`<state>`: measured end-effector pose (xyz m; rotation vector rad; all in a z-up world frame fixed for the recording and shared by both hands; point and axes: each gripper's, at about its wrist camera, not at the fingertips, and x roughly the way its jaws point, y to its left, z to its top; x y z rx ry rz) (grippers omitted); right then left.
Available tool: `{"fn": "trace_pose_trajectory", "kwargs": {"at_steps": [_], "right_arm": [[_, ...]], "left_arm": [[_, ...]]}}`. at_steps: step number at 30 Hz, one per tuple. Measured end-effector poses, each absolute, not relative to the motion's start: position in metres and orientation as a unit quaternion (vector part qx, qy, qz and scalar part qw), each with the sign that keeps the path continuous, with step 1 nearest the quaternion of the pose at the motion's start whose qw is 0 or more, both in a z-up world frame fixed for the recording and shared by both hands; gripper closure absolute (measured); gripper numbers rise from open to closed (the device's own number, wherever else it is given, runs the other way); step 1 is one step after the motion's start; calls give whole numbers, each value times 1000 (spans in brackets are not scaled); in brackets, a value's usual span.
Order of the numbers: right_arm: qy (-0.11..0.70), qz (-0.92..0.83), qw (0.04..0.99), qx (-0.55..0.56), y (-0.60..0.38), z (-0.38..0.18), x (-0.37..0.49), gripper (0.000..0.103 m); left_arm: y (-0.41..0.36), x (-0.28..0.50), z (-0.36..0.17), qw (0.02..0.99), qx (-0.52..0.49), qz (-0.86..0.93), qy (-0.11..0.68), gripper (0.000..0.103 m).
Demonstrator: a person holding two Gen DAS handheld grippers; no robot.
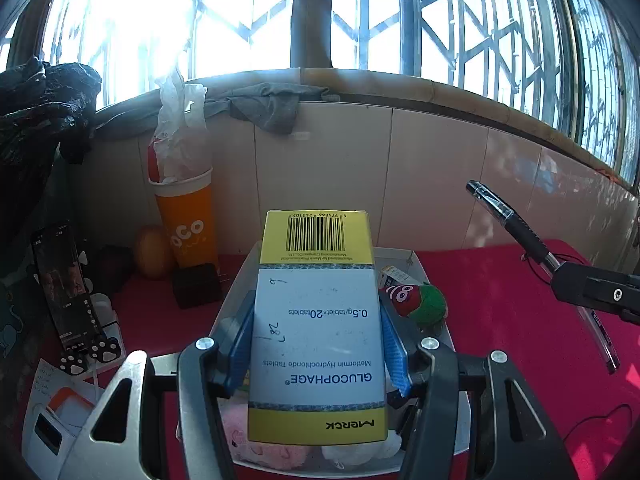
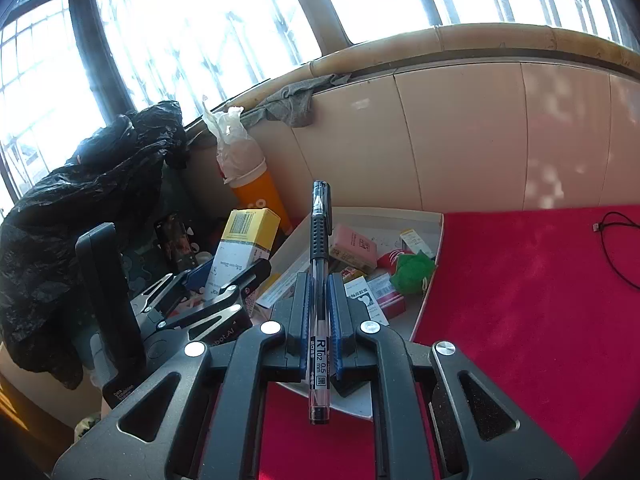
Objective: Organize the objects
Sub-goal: 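Carry the Glucophage box to the tray with the left gripper while the right carries the pen, then open both grippers to drop the box and pen into the tray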
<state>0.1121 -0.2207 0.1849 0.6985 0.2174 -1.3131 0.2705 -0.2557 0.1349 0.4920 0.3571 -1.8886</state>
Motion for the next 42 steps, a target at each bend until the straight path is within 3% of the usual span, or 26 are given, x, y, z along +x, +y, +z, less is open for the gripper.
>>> {"fn": "trace_pose_trajectory", "kwargs": {"at_steps": [10, 27, 40, 41, 42], "right_arm": [[103, -579, 725, 359, -263, 167, 124, 95], [73, -591, 666, 449, -333, 110, 115, 95], [74, -602, 661, 442, -352, 96, 109, 94], [75, -606, 662, 435, -350, 98, 111, 92], [77, -610, 663, 428, -349, 99, 112, 89]], "left_arm": [[-291, 265, 125, 555, 244, -781, 153, 47], [-354, 250, 79, 515, 278, -769, 257, 47], [-355, 242, 75, 519, 280, -770, 245, 47], [-355, 241, 75, 519, 281, -769, 246, 43], [-356, 241, 75, 525, 283, -764, 246, 31]]}}
